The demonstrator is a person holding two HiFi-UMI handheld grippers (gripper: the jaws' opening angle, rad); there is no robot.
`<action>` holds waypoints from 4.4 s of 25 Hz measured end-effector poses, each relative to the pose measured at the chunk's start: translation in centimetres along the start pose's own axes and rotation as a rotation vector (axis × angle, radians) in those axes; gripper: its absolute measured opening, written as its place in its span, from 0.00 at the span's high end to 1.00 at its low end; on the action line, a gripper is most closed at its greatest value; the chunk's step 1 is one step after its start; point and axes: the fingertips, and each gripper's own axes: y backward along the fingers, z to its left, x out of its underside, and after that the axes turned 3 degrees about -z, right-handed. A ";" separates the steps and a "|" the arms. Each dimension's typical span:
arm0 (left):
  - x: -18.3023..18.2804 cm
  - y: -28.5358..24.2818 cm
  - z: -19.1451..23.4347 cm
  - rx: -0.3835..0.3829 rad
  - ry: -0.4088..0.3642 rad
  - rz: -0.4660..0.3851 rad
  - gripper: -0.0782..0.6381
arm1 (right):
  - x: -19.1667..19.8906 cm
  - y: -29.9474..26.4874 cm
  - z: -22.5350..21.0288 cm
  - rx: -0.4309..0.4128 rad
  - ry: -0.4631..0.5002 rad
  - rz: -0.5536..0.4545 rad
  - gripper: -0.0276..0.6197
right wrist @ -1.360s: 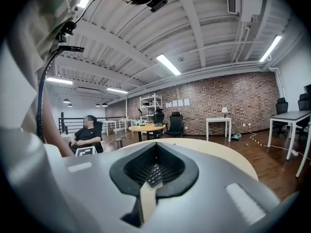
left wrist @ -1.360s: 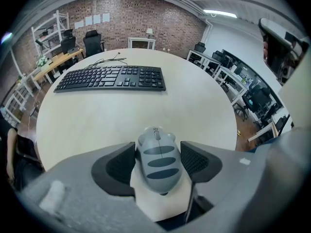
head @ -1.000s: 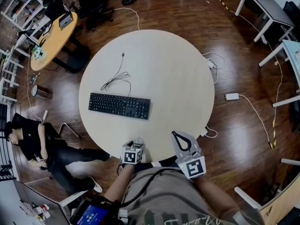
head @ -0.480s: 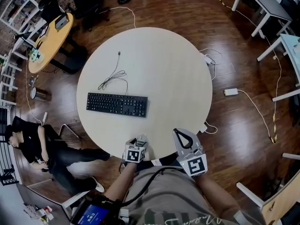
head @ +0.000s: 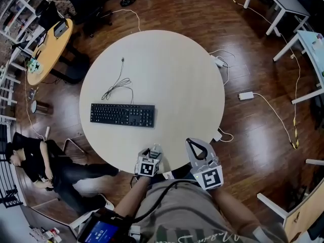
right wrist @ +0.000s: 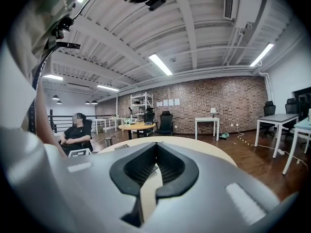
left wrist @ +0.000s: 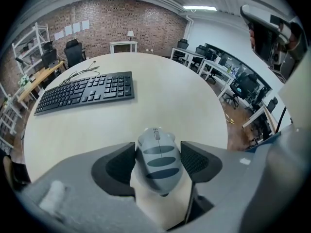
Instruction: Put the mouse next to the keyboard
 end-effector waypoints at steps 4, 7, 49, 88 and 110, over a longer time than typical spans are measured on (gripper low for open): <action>-0.3 -0.6 -0.7 0.006 -0.035 0.003 0.47 | 0.8 0.6 -0.5 0.033 -0.033 0.010 0.95; -0.8 -0.7 -1.1 0.016 -0.026 0.000 0.47 | 1.1 0.4 -0.1 0.014 -0.017 0.022 0.95; -6.8 -4.7 -6.7 0.102 -0.145 -0.047 0.46 | 0.5 -0.6 -6.0 0.160 -0.091 -0.006 0.95; -14.5 -10.1 -8.9 0.114 -0.139 -0.092 0.45 | -0.5 -2.0 -8.5 0.190 -0.090 -0.016 0.95; -18.8 -13.0 -11.5 0.171 -0.184 -0.142 0.45 | 0.0 1.0 -10.5 0.289 -0.153 -0.013 0.95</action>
